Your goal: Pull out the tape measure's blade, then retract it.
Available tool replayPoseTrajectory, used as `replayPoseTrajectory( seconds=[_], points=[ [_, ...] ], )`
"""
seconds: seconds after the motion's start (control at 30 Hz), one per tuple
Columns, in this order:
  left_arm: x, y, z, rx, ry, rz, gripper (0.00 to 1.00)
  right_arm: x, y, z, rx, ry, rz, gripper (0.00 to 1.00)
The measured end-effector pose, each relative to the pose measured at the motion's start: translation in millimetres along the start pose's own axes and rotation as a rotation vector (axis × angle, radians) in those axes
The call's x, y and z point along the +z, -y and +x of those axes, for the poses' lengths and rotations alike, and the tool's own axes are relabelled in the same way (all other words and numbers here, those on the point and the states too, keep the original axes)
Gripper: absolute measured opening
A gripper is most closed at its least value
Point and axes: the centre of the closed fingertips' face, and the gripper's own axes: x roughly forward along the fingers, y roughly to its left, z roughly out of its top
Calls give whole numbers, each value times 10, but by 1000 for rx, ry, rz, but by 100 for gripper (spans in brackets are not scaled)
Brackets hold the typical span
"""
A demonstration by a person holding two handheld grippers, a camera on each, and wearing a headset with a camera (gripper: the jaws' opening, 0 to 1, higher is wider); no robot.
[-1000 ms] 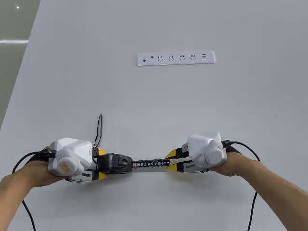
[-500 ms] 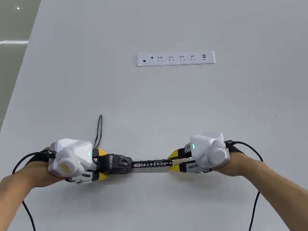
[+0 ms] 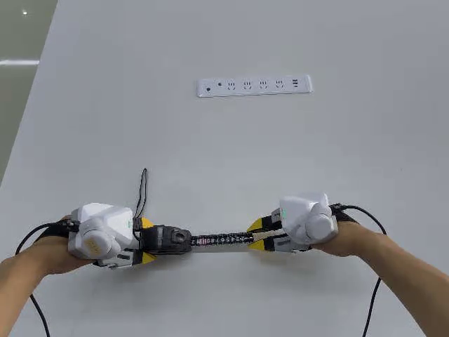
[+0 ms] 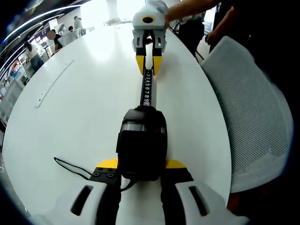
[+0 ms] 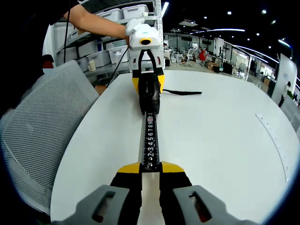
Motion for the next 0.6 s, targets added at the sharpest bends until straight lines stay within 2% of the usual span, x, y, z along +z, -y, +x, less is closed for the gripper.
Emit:
replayPoseTrajectory(
  seconds=[0.6],
  points=[
    [3, 1, -7, 1, -6, -1, 29, -55, 2, -104, 1, -1, 5, 11]
  ],
)
